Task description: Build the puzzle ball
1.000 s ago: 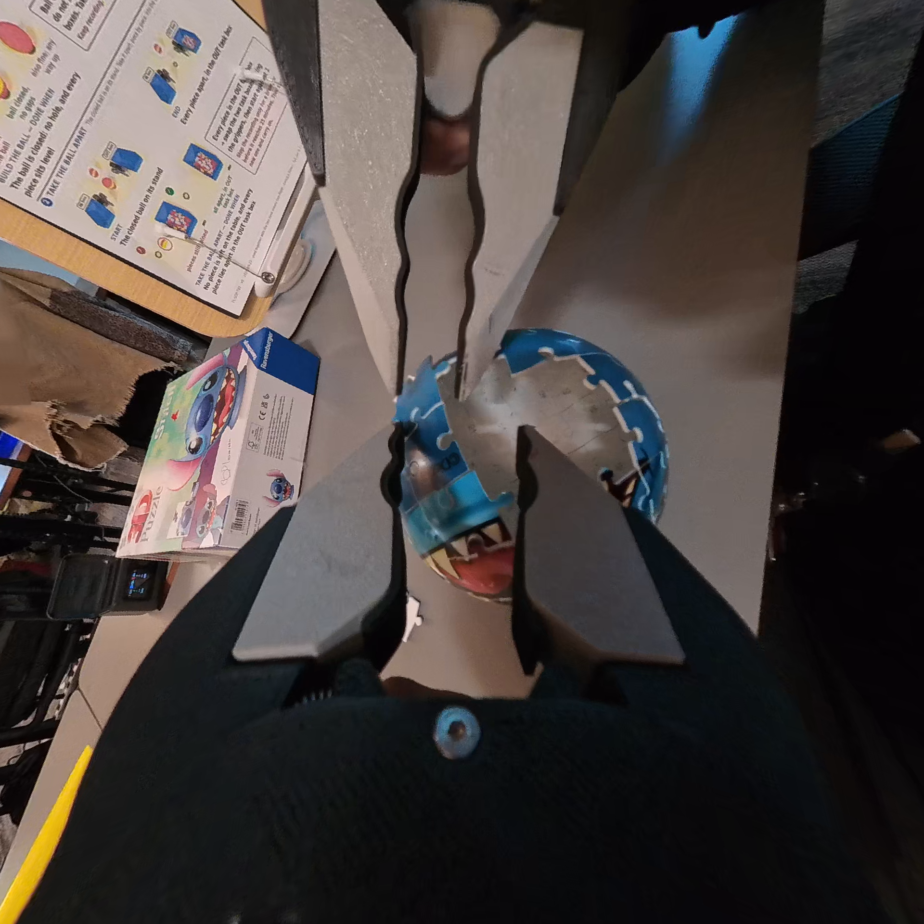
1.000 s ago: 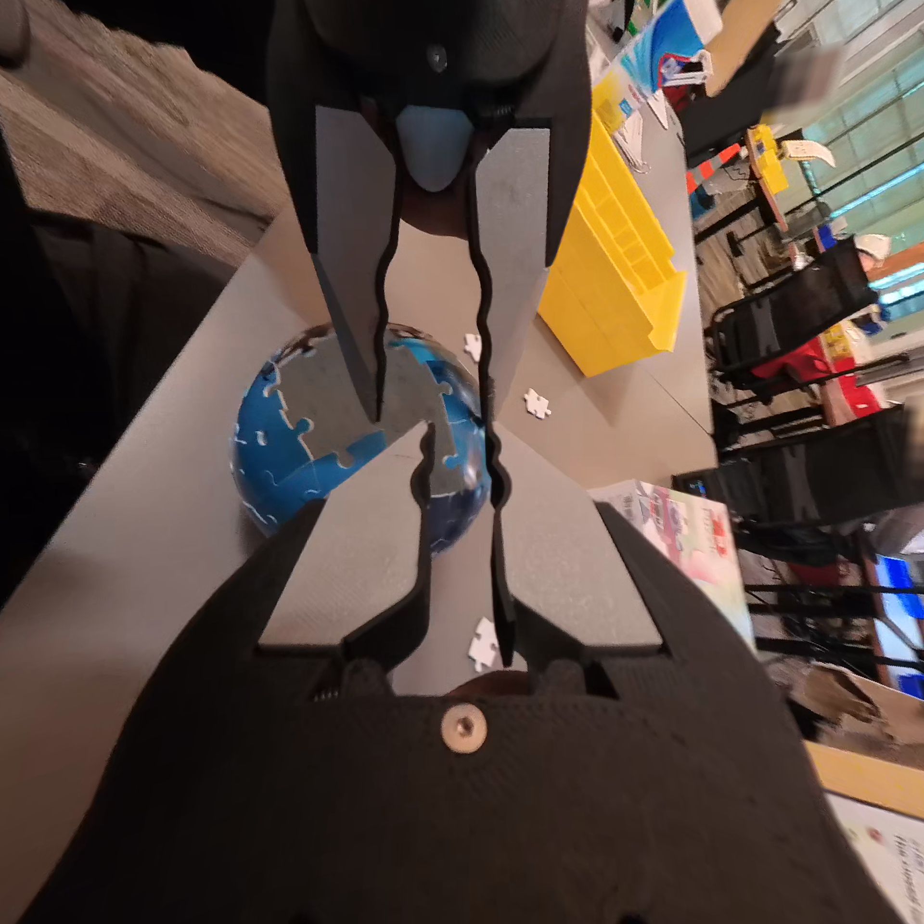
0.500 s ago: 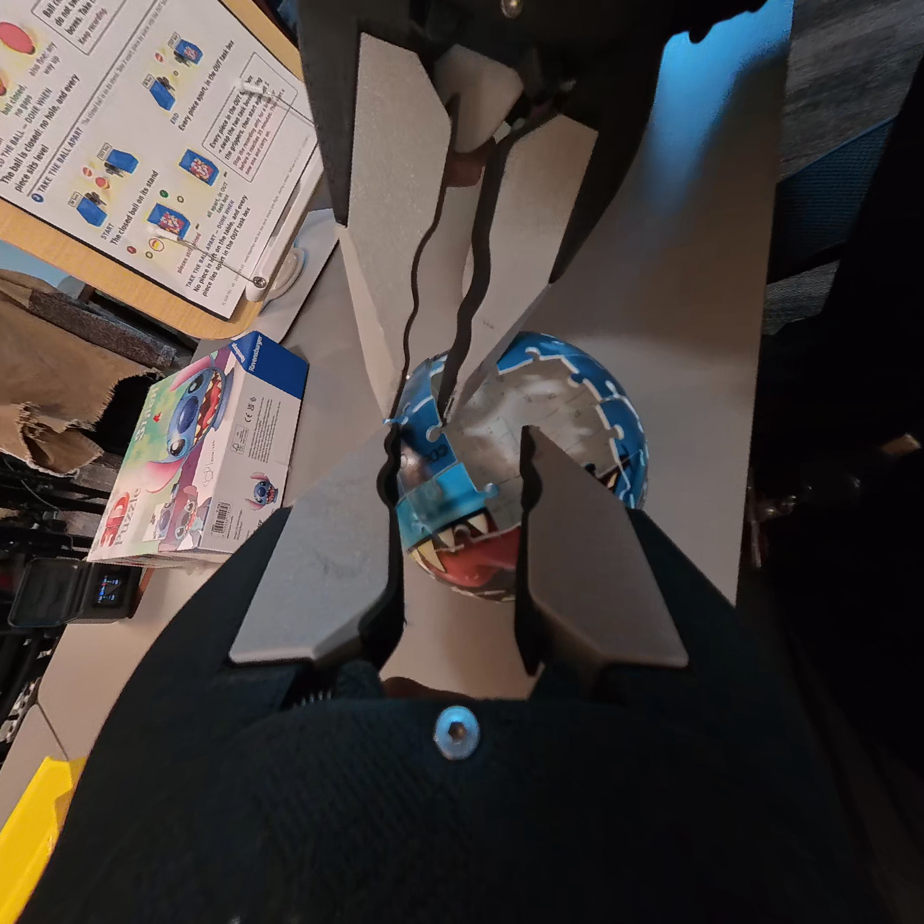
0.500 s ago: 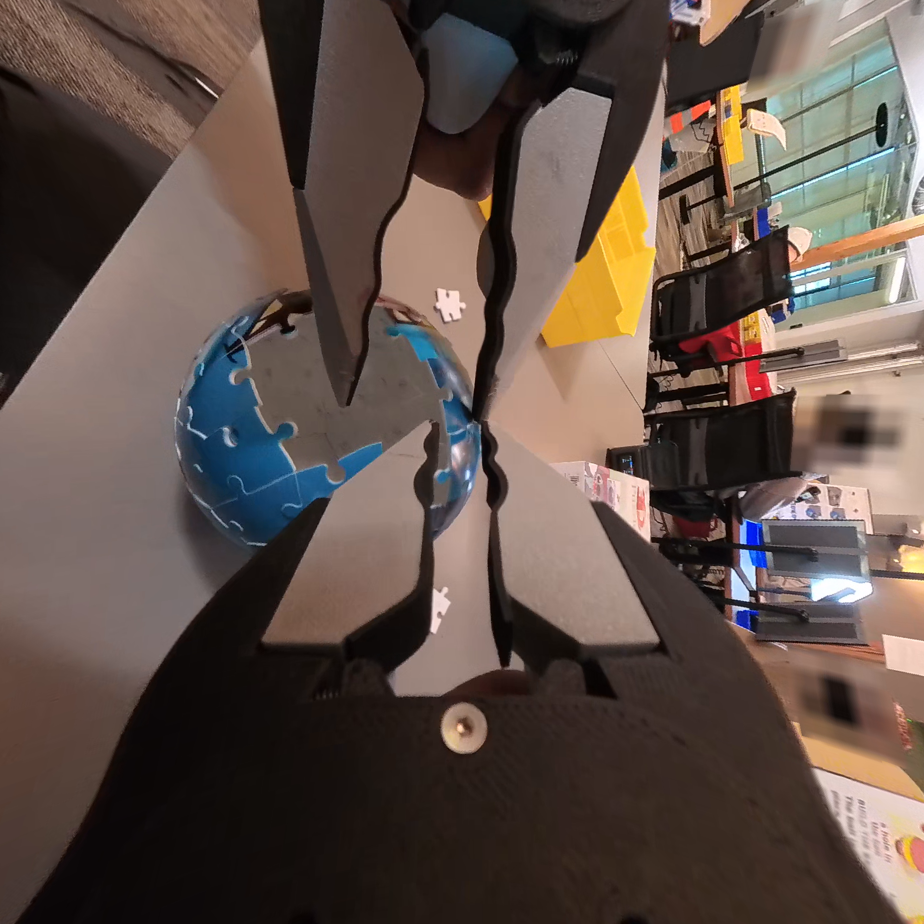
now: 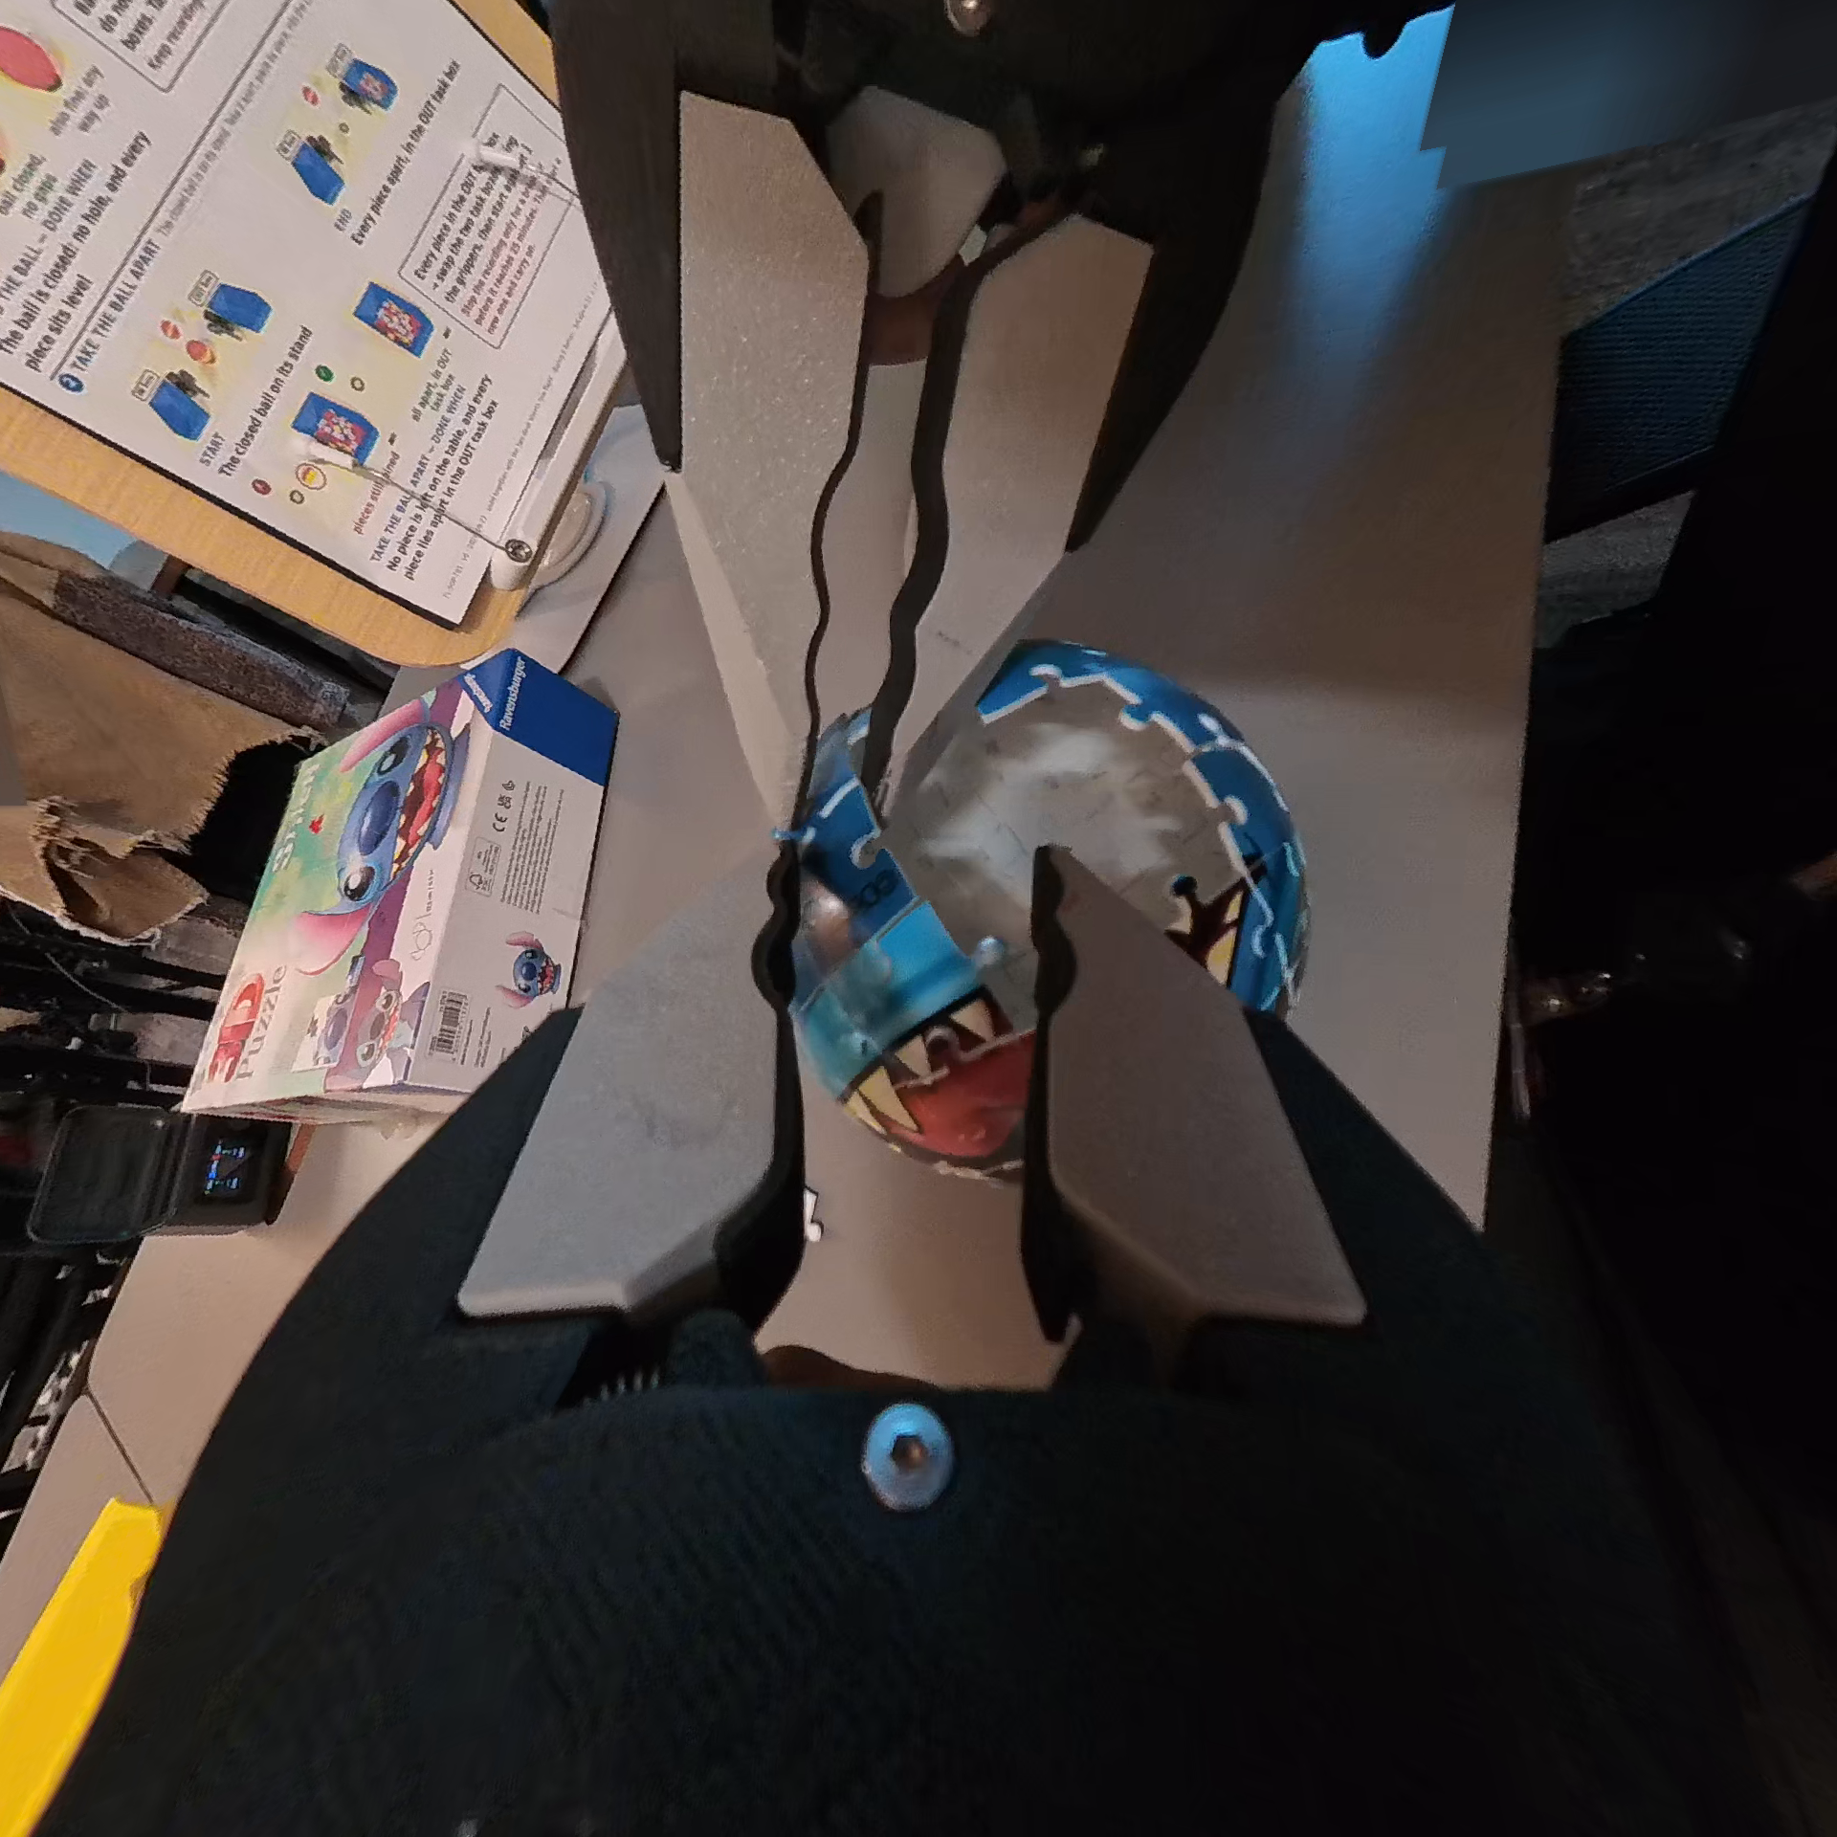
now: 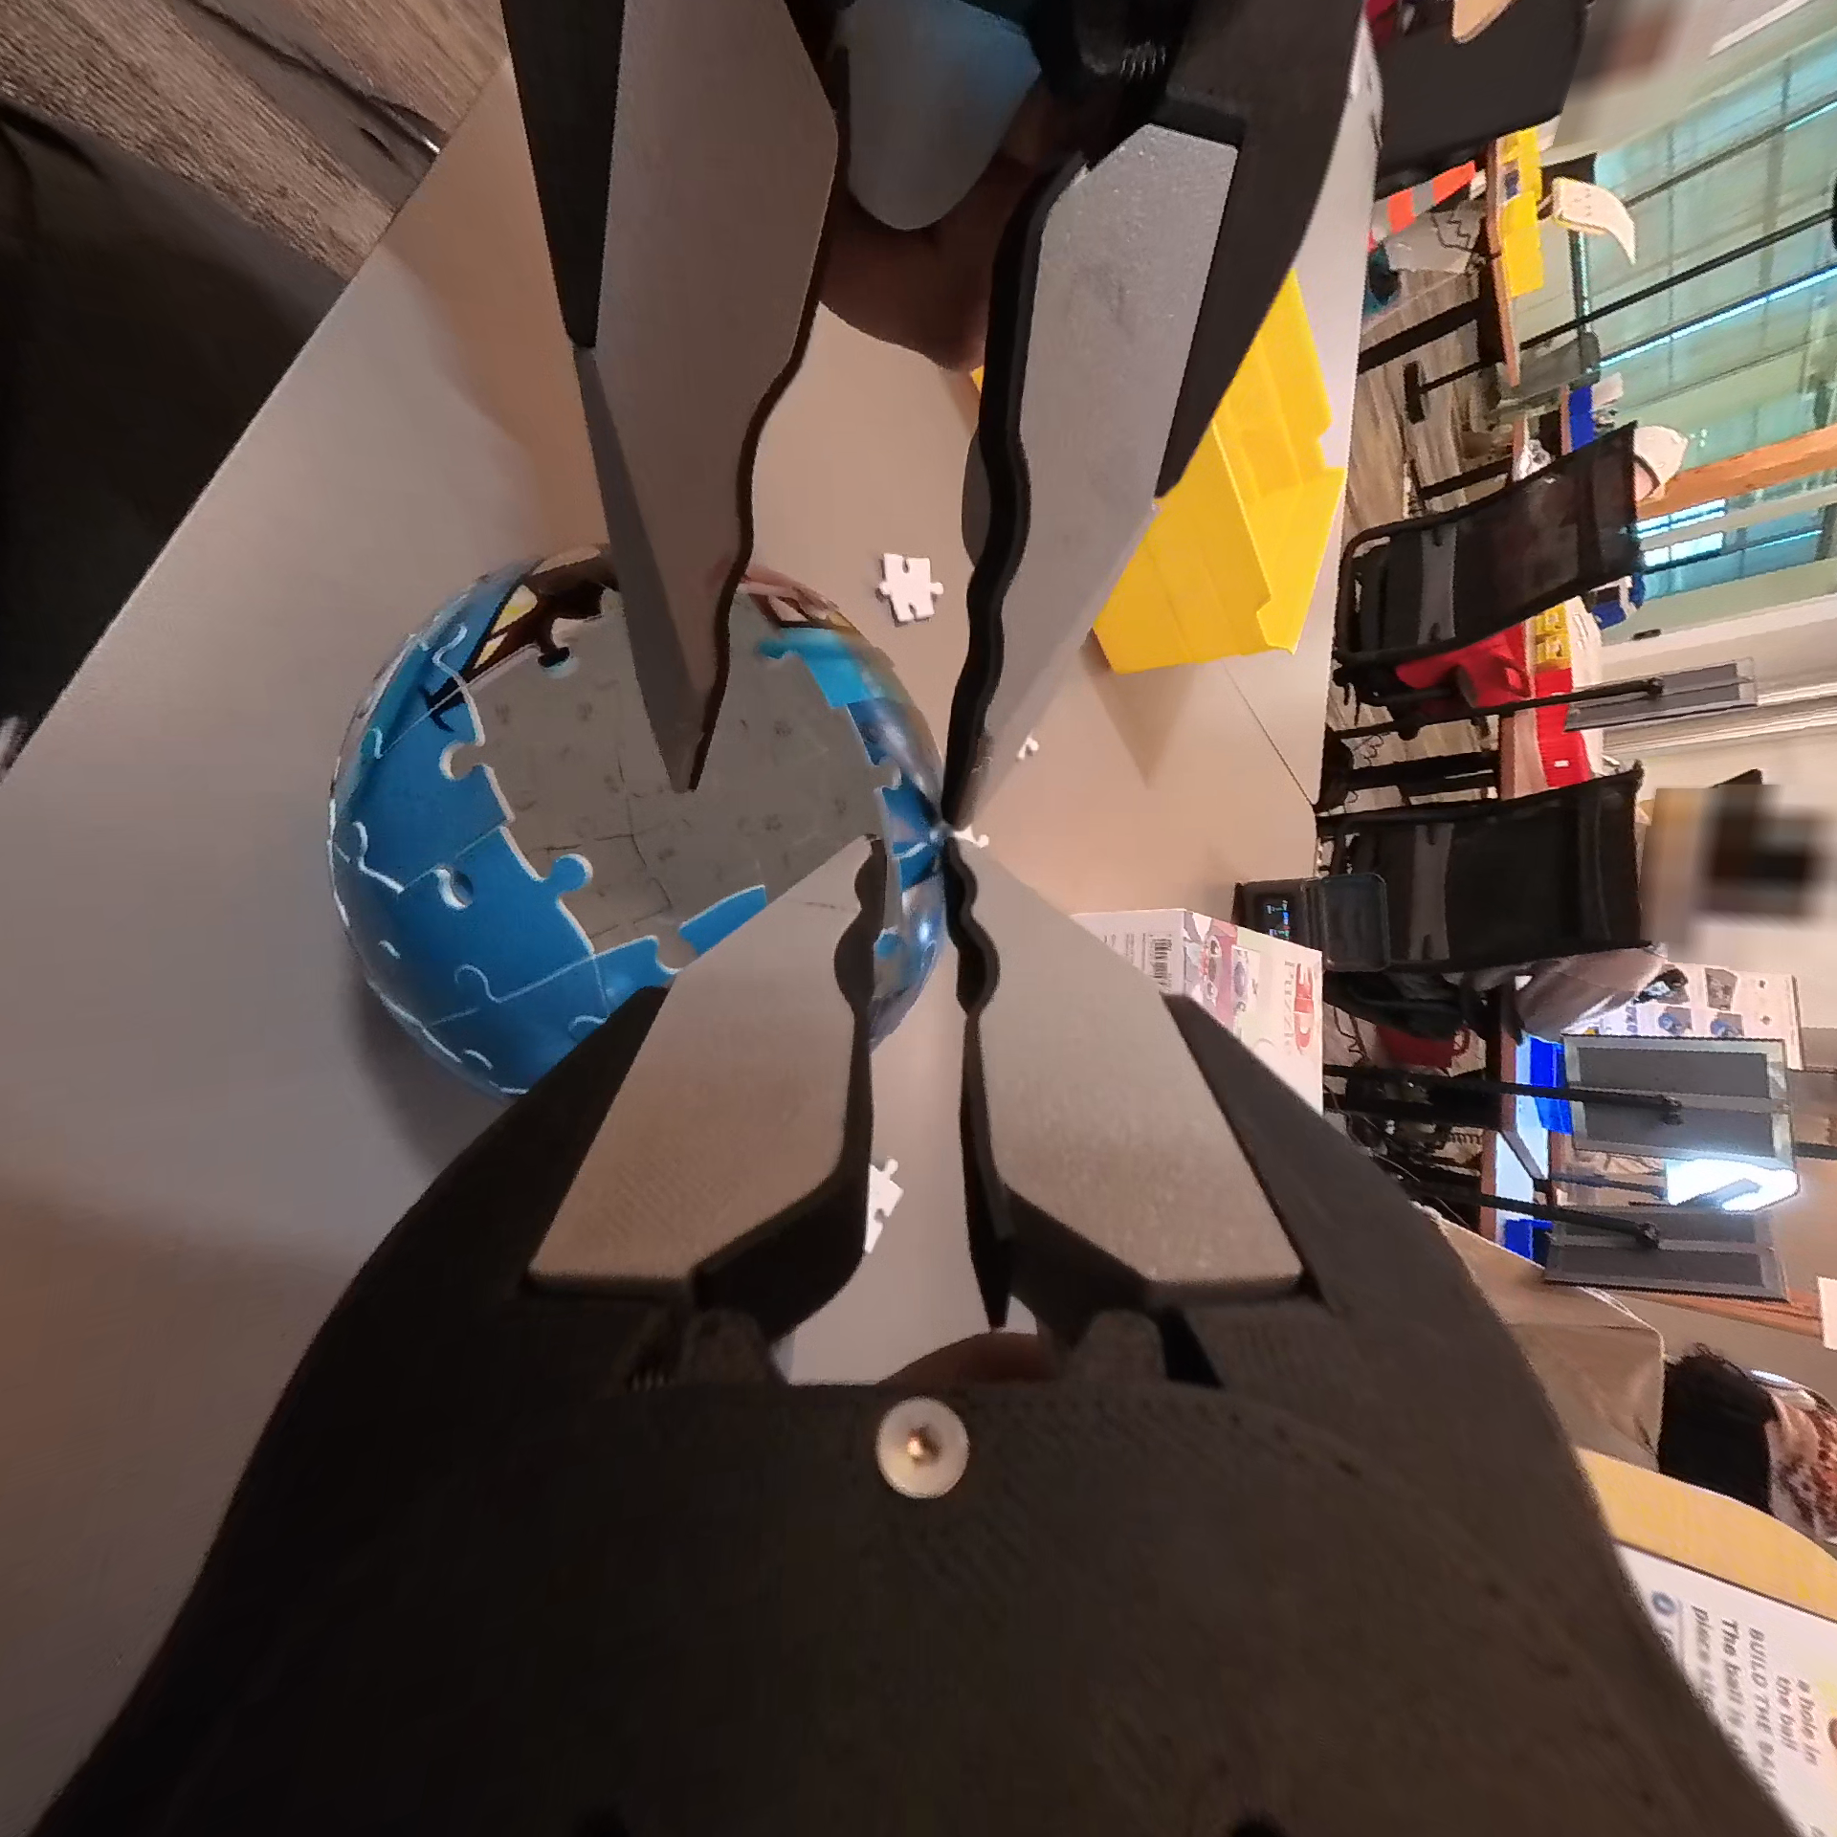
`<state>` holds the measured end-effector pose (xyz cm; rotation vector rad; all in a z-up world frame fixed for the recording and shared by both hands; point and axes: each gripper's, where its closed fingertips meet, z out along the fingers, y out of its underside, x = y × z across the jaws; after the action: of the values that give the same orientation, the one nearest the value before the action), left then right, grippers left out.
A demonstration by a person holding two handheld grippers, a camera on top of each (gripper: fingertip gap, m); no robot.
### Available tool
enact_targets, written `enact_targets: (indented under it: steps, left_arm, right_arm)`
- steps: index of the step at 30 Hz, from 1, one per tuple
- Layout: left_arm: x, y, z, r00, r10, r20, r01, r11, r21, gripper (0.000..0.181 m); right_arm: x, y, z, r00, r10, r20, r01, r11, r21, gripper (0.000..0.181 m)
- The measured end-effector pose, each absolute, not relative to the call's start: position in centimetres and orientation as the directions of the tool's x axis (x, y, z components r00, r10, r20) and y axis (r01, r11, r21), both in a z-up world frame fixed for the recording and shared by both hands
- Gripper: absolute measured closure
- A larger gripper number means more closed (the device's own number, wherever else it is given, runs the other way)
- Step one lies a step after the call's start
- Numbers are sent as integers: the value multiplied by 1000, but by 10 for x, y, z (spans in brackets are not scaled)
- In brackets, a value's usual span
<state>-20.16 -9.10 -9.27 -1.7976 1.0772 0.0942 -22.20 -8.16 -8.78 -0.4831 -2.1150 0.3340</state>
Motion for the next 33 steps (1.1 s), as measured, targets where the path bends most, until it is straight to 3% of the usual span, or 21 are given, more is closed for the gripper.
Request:
enact_targets:
  steps: [26,33]
  left_arm:
    - [-203,-89,-94,611,-609,-507,-700,-115,-705,140]
    - [-203,-89,-94,602,-608,-517,-713,-118,-692,140]
  right_arm:
    - [-223,-83,-87,-531,400,747,154,913,-379,175]
    - [-217,-82,-77,-535,396,747,123,911,-395,164]
